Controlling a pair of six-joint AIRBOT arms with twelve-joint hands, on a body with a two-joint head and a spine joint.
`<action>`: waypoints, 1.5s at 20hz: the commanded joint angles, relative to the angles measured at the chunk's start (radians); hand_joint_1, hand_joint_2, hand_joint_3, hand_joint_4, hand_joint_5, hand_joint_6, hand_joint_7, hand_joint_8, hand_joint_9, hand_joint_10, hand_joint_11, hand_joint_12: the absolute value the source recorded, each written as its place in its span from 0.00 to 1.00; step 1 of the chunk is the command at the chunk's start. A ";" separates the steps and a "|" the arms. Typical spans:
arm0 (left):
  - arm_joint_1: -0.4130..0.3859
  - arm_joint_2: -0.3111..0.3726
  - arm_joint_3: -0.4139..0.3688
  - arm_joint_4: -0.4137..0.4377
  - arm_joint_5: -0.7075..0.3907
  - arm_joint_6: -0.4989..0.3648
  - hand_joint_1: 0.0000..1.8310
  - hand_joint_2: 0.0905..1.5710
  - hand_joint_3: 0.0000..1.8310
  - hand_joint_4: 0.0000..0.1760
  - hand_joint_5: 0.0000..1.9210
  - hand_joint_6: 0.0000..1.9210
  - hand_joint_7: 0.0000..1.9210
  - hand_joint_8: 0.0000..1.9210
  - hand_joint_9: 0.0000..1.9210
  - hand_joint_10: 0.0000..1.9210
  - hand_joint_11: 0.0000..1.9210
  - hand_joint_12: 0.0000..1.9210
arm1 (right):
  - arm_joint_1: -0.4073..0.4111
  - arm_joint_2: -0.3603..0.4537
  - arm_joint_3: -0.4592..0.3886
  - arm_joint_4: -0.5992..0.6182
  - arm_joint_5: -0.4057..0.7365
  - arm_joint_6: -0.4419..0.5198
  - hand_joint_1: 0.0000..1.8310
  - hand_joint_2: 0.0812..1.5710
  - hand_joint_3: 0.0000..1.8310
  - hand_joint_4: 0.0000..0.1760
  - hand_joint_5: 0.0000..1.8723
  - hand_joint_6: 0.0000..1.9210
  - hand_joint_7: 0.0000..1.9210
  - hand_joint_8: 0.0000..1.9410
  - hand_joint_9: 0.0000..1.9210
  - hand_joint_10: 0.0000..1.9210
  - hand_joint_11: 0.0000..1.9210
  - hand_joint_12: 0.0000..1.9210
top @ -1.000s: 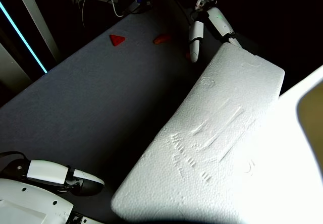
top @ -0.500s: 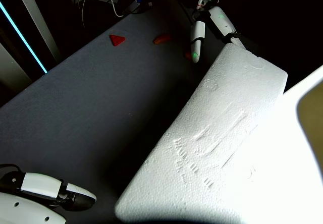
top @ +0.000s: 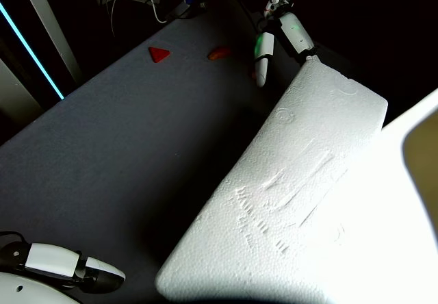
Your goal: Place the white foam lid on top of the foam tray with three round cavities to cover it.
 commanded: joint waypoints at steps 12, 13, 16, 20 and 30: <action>0.051 0.102 -0.101 -0.023 -0.320 -0.018 0.27 0.66 0.00 0.10 0.00 0.00 0.00 0.00 0.00 0.00 0.00 0.30 | -0.008 0.119 -0.124 -0.163 0.211 0.074 0.26 0.75 0.00 0.00 0.00 0.00 0.00 0.00 0.00 0.00 0.00 0.00; 0.064 0.114 -0.117 -0.023 -0.352 -0.020 0.26 0.66 0.00 0.11 0.00 0.00 0.00 0.00 0.00 0.00 0.00 0.36 | -0.016 0.134 -0.145 -0.197 0.230 0.100 0.23 0.75 0.00 0.00 0.00 0.00 0.00 0.00 0.00 0.00 0.00 0.00; 0.112 0.160 -0.177 -0.023 -0.448 -0.021 0.25 0.67 0.00 0.30 0.00 0.00 0.00 0.00 0.00 0.00 0.00 0.31 | -0.045 0.188 -0.222 -0.295 0.300 0.153 0.27 0.75 0.00 0.00 0.00 0.00 0.00 0.00 0.00 0.00 0.00 0.64; 0.166 0.205 -0.242 -0.010 -0.549 -0.026 0.27 0.68 0.00 0.10 0.00 0.00 0.00 0.00 0.00 0.00 0.00 0.19 | -0.094 0.241 -0.294 -0.385 0.392 0.230 0.27 0.75 0.00 0.00 0.00 0.00 0.00 0.00 0.00 0.00 0.00 0.80; 0.226 0.252 -0.372 0.146 -0.670 -0.081 0.22 0.72 0.00 0.03 0.00 0.00 0.00 0.00 0.00 0.00 0.00 0.05 | -0.196 0.274 -0.390 -0.721 0.484 0.572 0.19 0.83 0.00 0.00 0.00 0.00 0.01 0.00 0.00 0.14 0.00 0.66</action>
